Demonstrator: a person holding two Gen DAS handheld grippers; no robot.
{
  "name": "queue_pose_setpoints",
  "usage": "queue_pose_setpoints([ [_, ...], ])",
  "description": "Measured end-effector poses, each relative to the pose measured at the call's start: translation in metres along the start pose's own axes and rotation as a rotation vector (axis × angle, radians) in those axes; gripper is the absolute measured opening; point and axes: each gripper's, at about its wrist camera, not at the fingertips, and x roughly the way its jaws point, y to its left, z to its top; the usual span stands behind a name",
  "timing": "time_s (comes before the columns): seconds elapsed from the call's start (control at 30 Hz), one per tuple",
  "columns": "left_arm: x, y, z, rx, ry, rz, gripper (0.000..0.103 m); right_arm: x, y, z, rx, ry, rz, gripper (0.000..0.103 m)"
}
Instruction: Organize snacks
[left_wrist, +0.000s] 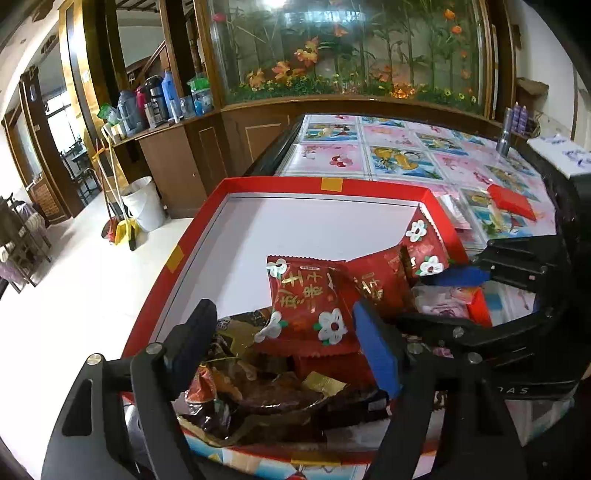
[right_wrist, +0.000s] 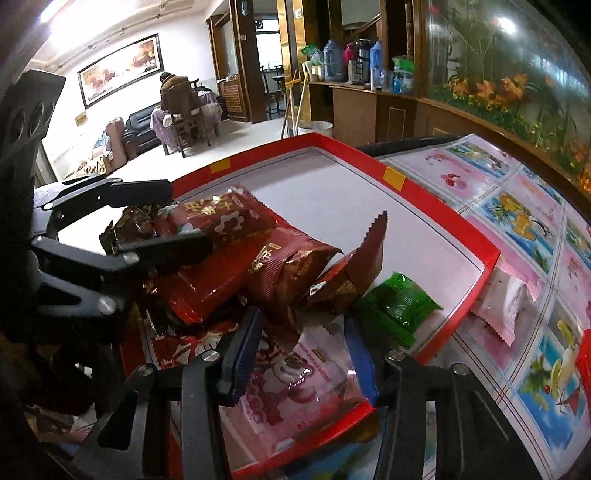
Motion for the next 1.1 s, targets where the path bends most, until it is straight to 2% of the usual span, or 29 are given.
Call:
queue_pose_setpoints([
  [0.23,0.028,-0.01,0.009,0.022,0.044,0.03,0.083,0.0,-0.032,0.006,0.143,-0.041,-0.121,0.047],
  [0.4,0.044,-0.008,0.021,-0.007,0.079,0.011,0.083,-0.018,-0.062,0.01,0.262,-0.102,-0.096,0.05],
  [0.5,0.048,-0.009,0.024,-0.016,0.098,0.01,0.083,-0.033,-0.093,0.01,0.379,-0.145,-0.069,0.052],
  [0.6,0.044,-0.008,0.024,-0.031,0.106,0.02,0.083,-0.053,-0.124,0.007,0.462,-0.199,-0.092,0.055],
  [0.7,0.035,-0.005,0.021,-0.062,0.091,0.007,0.083,-0.066,-0.166,-0.004,0.58,-0.227,-0.15,0.06],
  [0.77,0.026,-0.002,0.018,-0.09,0.08,-0.005,0.083,-0.064,-0.183,-0.01,0.63,-0.204,-0.193,0.06],
  [0.83,0.018,-0.001,0.016,-0.103,0.067,-0.013,0.083,-0.055,-0.193,-0.013,0.656,-0.165,-0.21,0.06],
  [0.93,0.009,-0.002,0.014,-0.107,0.058,-0.029,0.083,-0.042,-0.188,-0.012,0.616,-0.122,-0.25,0.06],
  [1.1,-0.002,-0.005,0.007,-0.106,0.06,-0.06,0.083,-0.029,-0.18,-0.003,0.547,-0.107,-0.34,0.06],
])
